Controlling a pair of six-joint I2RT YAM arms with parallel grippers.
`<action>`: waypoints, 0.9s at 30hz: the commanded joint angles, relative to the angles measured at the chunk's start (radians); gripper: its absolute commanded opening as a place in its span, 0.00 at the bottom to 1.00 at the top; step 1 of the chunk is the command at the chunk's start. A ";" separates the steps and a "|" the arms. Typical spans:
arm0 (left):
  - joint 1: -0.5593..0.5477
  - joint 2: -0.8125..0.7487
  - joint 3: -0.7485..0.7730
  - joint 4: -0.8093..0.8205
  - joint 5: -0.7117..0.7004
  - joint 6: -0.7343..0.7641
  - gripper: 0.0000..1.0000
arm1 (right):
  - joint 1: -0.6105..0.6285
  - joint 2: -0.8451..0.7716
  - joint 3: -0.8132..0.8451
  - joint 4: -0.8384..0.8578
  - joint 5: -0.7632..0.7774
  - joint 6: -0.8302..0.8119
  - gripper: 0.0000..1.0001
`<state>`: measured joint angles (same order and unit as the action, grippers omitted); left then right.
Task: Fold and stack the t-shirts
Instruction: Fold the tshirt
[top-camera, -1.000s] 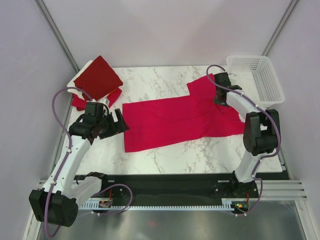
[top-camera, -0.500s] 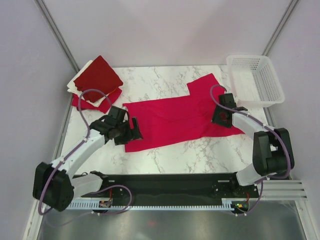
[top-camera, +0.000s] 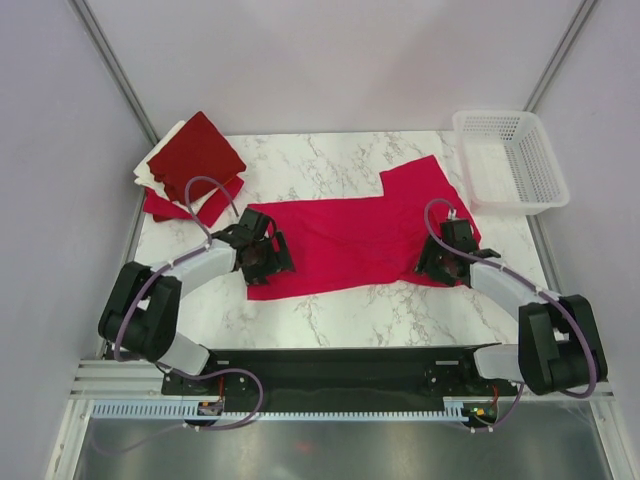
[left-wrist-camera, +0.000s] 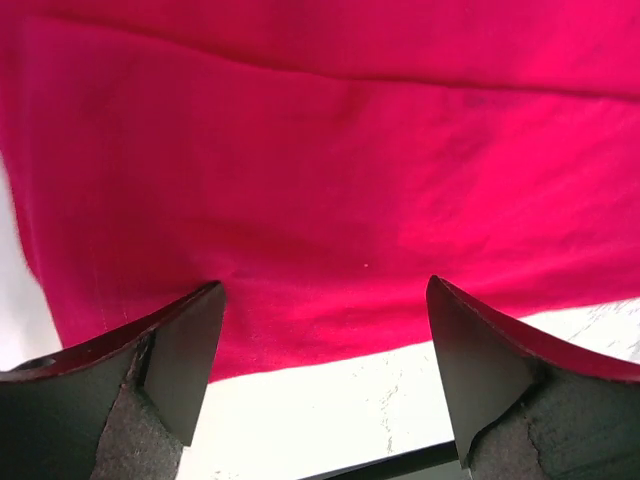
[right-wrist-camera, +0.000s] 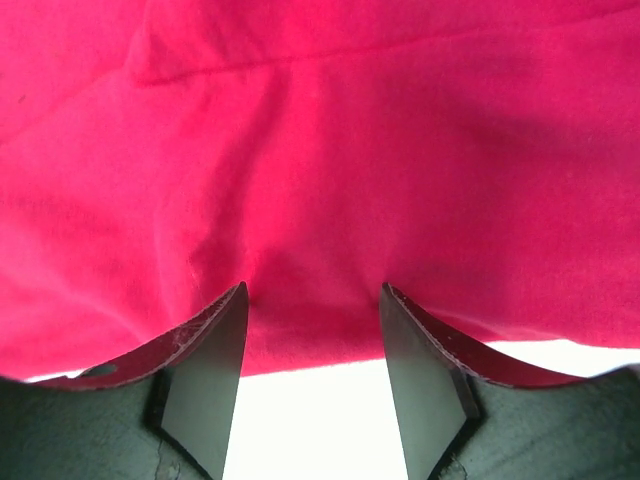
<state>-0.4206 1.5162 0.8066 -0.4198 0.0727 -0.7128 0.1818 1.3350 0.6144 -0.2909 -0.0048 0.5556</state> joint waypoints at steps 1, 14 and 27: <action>0.066 -0.037 -0.107 -0.052 -0.070 -0.063 0.92 | 0.019 -0.095 -0.065 -0.076 -0.075 0.072 0.64; 0.207 -0.266 0.011 -0.273 -0.029 0.012 0.95 | 0.045 -0.300 0.142 -0.309 0.051 0.047 0.71; 0.200 -0.470 0.096 -0.384 0.081 0.273 0.95 | 0.027 0.165 0.423 -0.203 0.322 -0.062 0.41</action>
<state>-0.2127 1.0714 0.9562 -0.7532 0.1223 -0.5163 0.2111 1.4178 1.0039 -0.5274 0.2615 0.5175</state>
